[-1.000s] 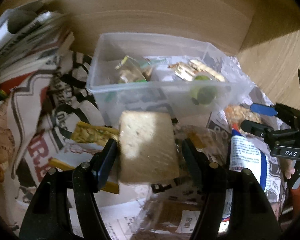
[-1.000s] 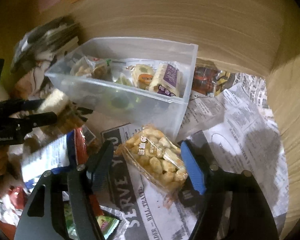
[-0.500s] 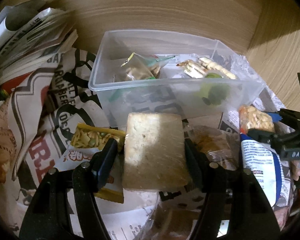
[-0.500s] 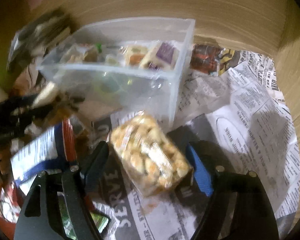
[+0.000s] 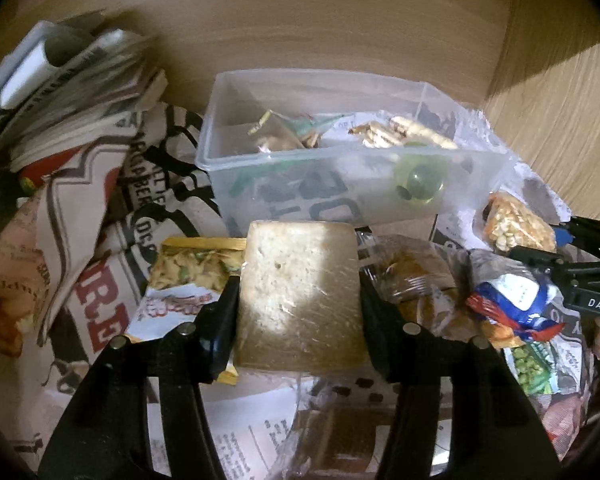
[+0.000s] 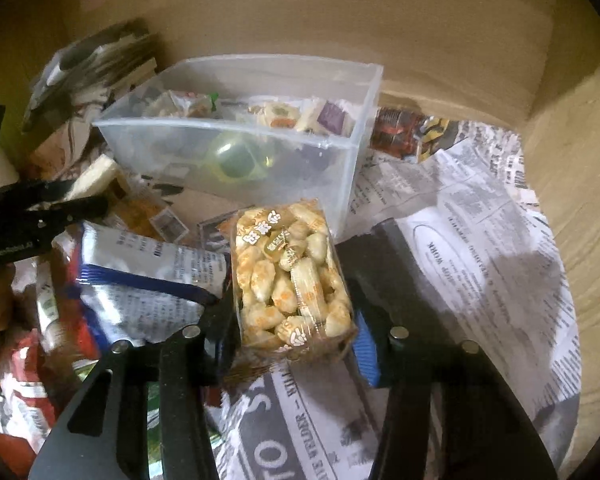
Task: Organize snacks
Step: 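Grasp the square biscuit with the left tool while the right tool grasps the peanut candy pack, then drop the biscuit into the clear box with the left tool while the right tool drops the peanut pack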
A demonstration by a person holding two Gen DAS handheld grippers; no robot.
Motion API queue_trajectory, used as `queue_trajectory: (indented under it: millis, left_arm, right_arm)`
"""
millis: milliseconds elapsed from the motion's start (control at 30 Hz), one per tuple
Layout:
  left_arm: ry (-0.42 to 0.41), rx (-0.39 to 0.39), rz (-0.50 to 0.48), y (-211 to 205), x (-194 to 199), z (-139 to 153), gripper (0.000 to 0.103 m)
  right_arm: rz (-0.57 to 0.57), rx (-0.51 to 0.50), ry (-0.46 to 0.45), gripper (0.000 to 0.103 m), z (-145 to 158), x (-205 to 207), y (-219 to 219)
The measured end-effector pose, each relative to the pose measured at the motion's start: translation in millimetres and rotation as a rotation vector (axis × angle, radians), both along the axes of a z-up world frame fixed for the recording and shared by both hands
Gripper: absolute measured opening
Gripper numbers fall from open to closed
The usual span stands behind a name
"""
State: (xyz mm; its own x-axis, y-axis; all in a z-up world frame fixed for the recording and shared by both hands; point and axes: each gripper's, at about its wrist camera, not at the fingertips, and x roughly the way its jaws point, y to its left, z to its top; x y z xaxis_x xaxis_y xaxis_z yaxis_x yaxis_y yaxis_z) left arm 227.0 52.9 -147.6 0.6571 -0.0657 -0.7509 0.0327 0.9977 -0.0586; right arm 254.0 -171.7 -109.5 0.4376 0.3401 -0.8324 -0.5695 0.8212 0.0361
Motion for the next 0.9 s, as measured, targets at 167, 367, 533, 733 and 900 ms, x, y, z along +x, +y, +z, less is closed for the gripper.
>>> queue_trajectory:
  millis: [167,367,533,733,900]
  left_arm:
    - [-0.061,-0.014,0.004,1,-11,22,0.055]
    - [-0.137,-0.017,-0.008,-3,-18,50,0.055]
    - [-0.177,-0.036,-0.022,-7,-11,67,0.055]
    - [-0.207,-0.039,-0.036,-13,3,80,0.055]
    - [-0.211,-0.042,-0.049,-20,24,84,0.055]
  right_arm:
    - [-0.013,0.075,-0.08,0.045,25,-2,-6]
    - [-0.01,0.123,-0.155,0.045,54,-6,-3]
    - [0.001,0.145,-0.203,0.045,70,-2,8]
    - [0.004,0.163,-0.225,0.045,77,11,21]
    - [0.005,0.168,-0.211,0.045,74,27,30]
